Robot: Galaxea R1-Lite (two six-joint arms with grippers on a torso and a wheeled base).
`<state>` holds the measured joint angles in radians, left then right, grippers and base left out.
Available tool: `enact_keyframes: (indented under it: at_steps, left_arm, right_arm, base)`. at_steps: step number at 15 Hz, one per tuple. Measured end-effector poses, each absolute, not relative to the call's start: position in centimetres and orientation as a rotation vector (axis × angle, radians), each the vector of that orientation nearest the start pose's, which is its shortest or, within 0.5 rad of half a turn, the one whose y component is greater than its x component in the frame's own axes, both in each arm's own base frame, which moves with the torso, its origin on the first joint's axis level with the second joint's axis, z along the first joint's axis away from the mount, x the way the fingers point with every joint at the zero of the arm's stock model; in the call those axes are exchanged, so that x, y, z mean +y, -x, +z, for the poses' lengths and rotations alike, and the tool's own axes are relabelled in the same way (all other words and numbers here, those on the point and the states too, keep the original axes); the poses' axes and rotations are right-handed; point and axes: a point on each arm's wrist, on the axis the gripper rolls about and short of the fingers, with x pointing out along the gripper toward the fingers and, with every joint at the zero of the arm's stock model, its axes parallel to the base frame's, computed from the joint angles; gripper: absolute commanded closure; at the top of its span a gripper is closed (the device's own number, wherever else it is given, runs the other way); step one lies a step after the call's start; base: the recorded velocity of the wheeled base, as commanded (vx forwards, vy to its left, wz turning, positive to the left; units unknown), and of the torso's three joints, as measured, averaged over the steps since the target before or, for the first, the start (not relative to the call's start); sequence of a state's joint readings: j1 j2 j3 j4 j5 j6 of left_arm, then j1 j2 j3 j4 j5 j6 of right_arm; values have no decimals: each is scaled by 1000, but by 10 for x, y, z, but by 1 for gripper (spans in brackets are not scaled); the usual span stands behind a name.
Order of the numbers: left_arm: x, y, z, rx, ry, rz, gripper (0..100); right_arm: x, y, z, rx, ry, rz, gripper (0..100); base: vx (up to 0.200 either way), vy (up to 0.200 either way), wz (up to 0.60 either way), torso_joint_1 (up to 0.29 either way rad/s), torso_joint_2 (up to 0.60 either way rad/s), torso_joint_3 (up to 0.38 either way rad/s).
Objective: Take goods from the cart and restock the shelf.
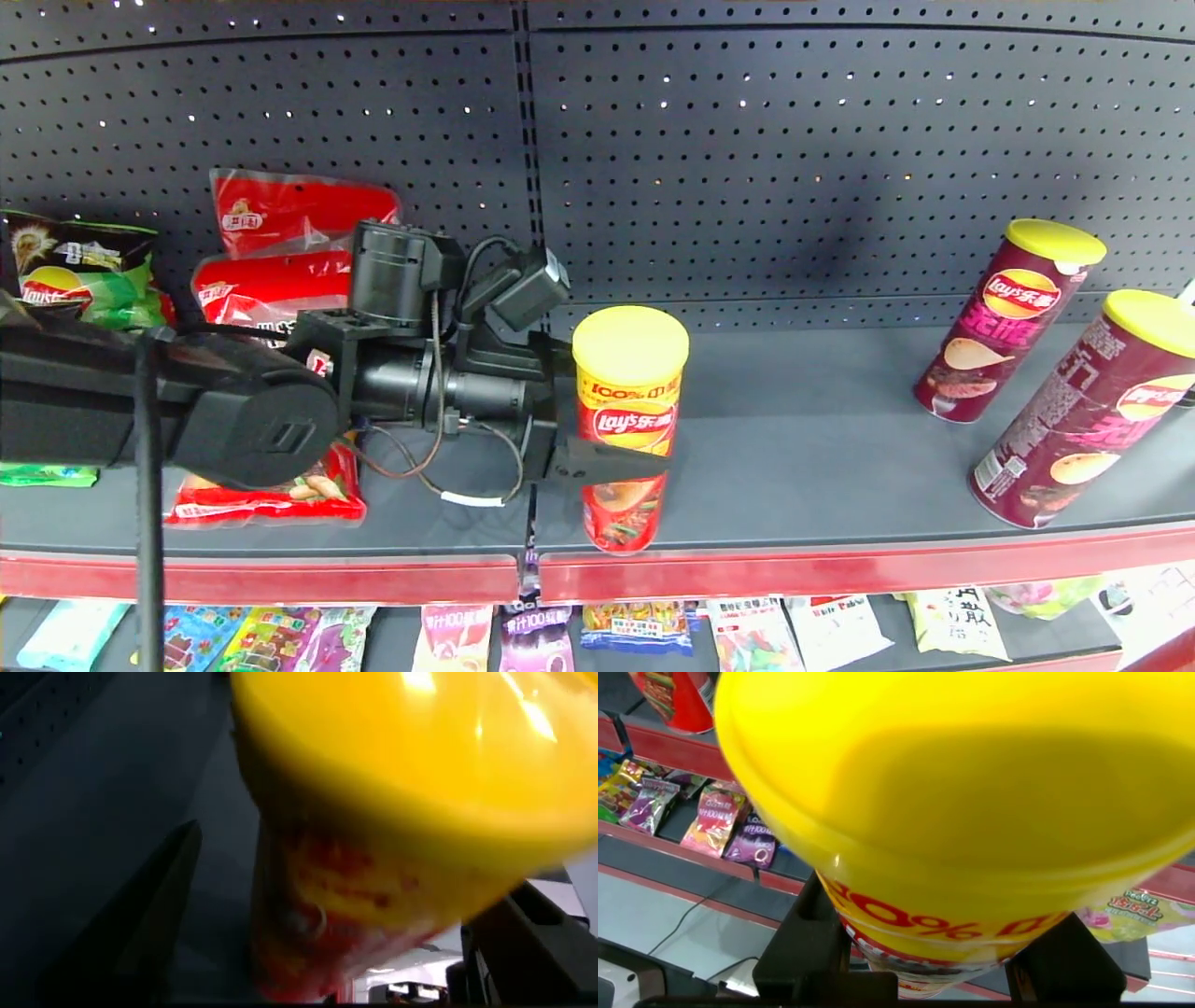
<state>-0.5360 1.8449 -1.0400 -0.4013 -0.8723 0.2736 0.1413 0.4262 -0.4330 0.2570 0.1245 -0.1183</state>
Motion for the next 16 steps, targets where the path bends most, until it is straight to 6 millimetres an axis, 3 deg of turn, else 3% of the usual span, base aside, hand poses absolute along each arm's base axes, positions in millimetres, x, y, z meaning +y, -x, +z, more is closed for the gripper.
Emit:
enact_keyframes:
  at_steps: [4, 7, 12, 16]
  left_arm:
    - [-154, -269, 178, 272, -135, -1365, 0]
    - [-128, -252, 174, 298, -124, -1307, 0]
    - [-99, -217, 169, 347, -109, -1184, 0]
    - [-87, -190, 169, 376, -64, -1131, 0]
  right_arm:
    - [7, -17, 203, 248, 120, 357, 100]
    - [16, -46, 234, 272, 129, 448, 100]
    - [48, -116, 286, 304, 134, 614, 100]
    - [81, -182, 299, 258, 134, 690, 100]
  base:
    - [0, 0, 0, 0, 0, 0]
    - [0, 0, 0, 0, 0, 0]
    - [0, 0, 0, 0, 0, 0]
    - [0, 0, 0, 0, 0, 0]
